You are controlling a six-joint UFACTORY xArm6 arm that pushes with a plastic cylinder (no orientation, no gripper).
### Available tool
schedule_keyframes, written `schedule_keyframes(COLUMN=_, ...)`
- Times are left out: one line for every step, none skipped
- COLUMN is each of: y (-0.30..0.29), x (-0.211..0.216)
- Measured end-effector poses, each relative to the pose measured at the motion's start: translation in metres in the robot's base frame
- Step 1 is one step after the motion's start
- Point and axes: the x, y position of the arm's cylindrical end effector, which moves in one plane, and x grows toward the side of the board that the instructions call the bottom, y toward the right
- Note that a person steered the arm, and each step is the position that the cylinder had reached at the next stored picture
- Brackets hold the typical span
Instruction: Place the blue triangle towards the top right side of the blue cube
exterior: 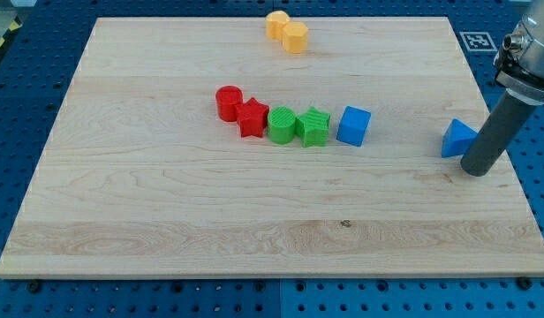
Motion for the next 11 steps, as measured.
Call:
schedule_keyframes(y=0.001, x=-0.024)
schedule_keyframes(y=-0.023, x=-0.033)
schedule_keyframes(y=-0.025, x=-0.033)
schedule_keyframes(y=-0.004, x=-0.022)
schedule_keyframes(y=0.013, x=-0.014)
schedule_keyframes(y=0.033, x=-0.047)
schedule_keyframes(y=0.011, x=-0.056)
schedule_keyframes(y=-0.011, x=-0.057)
schedule_keyframes(y=-0.013, x=-0.057)
schedule_keyframes(y=-0.020, x=-0.057)
schedule_keyframes(y=-0.012, x=-0.064)
